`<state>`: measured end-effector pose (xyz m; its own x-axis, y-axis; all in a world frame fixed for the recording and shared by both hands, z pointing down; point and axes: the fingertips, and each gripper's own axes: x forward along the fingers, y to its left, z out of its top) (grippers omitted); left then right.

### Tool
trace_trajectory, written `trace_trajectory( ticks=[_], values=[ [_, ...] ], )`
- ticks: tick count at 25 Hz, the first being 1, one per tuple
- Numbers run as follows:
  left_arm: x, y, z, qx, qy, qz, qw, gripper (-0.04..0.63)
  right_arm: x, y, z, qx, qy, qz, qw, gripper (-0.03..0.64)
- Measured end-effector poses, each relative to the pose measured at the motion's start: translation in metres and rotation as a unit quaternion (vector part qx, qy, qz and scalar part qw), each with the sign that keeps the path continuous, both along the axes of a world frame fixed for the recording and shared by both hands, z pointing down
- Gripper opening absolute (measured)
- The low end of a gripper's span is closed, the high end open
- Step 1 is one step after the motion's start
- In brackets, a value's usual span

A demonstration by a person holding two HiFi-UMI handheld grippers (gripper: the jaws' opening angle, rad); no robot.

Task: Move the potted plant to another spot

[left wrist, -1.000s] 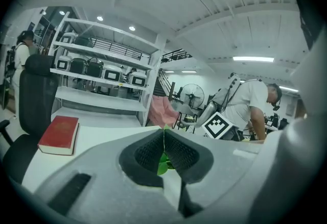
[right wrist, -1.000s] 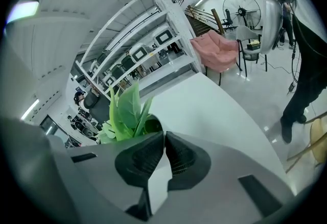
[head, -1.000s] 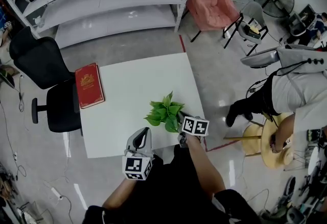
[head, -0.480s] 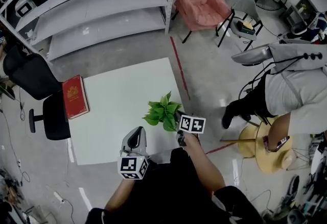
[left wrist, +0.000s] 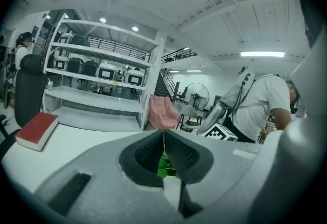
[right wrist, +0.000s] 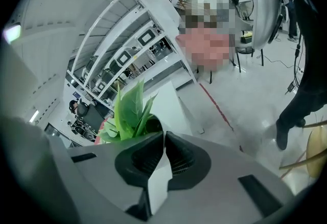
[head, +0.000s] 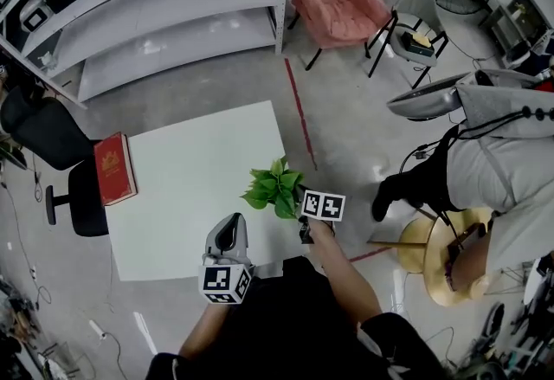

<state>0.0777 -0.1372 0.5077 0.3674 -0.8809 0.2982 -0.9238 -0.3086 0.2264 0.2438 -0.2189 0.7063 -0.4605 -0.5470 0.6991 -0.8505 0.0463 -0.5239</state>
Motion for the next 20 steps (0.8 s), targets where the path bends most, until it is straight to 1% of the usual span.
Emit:
trace_trajectory(
  ticks=[9, 20],
  values=[
    [0.018, -0.015, 0.010, -0.011, -0.003, -0.002, 0.9999, 0.018, 0.004, -0.011, 0.023, -0.028, -0.009, -0.007, 1.000, 0.023],
    [0.016, -0.018, 0.012, -0.014, -0.005, 0.003, 0.9999, 0.018, 0.001, -0.013, 0.025, -0.032, -0.006, -0.013, 0.999, 0.025]
  ],
)
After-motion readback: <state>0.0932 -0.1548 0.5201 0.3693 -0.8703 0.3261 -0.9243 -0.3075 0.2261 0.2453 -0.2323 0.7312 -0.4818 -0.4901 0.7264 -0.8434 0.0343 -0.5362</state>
